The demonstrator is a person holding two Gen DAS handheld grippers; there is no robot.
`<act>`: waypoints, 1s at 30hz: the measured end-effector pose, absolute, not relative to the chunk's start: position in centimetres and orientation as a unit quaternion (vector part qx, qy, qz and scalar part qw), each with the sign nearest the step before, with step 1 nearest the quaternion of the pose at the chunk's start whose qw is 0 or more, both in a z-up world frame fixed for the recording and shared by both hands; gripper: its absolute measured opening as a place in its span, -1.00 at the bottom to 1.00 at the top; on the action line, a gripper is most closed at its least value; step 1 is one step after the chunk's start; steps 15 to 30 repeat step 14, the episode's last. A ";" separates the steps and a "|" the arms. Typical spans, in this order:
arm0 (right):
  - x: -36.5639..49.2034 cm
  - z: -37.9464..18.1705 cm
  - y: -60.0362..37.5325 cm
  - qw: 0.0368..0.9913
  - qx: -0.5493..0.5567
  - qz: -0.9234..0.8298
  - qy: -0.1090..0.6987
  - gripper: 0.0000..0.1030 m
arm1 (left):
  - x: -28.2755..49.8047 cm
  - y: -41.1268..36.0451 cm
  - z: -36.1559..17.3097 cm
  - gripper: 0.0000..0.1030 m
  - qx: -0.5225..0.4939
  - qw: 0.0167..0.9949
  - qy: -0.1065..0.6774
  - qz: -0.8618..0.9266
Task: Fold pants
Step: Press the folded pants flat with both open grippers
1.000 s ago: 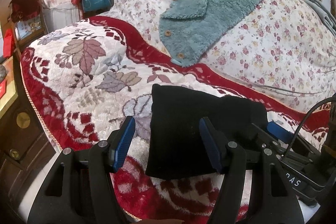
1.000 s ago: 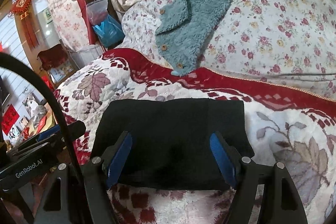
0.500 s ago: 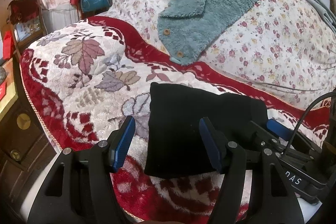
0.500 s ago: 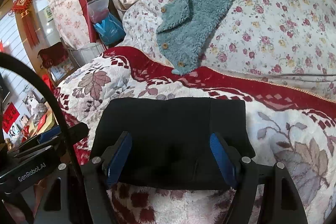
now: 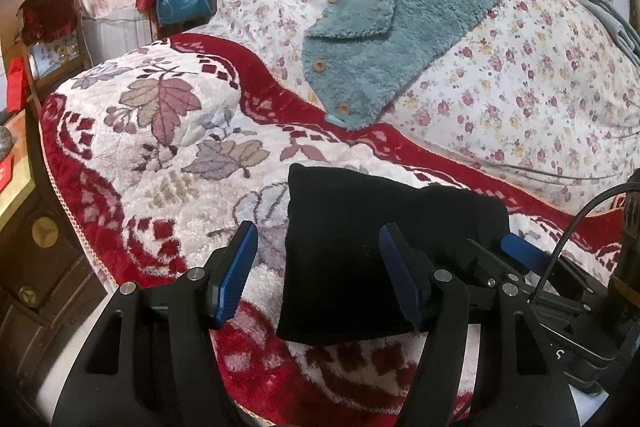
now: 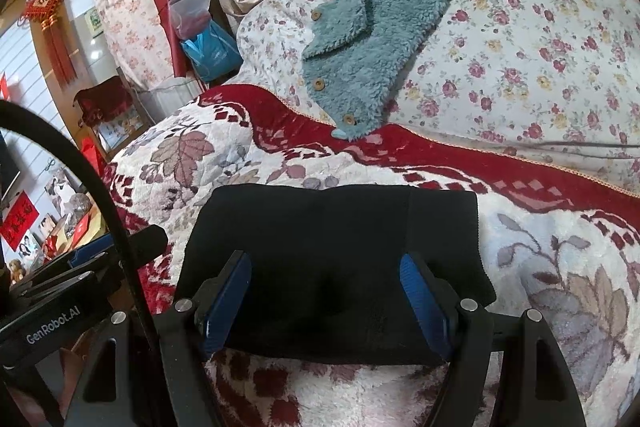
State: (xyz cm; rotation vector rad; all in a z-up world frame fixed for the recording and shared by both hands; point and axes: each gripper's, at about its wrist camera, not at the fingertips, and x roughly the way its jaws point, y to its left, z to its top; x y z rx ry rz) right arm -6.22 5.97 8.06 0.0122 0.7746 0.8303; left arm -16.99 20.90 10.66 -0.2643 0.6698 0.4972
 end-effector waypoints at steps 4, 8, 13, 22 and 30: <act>-6.2 7.9 6.0 0.842 0.007 0.394 0.369 0.46 | -17.2 20.5 10.9 0.25 -0.108 0.915 0.305 0.243; -6.2 7.9 5.6 0.840 0.014 0.394 0.372 0.46 | -17.2 19.9 11.2 0.25 -0.106 0.917 0.304 0.238; -5.7 8.8 2.6 0.851 0.028 0.378 0.363 0.45 | -16.2 18.2 11.9 0.25 -0.122 0.916 0.319 0.210; -5.5 9.0 1.8 0.855 0.029 0.371 0.361 0.45 | -15.9 17.5 12.1 0.25 -0.124 0.918 0.319 0.200; -5.5 9.0 1.8 0.855 0.029 0.371 0.361 0.45 | -15.9 17.5 12.1 0.25 -0.124 0.918 0.319 0.200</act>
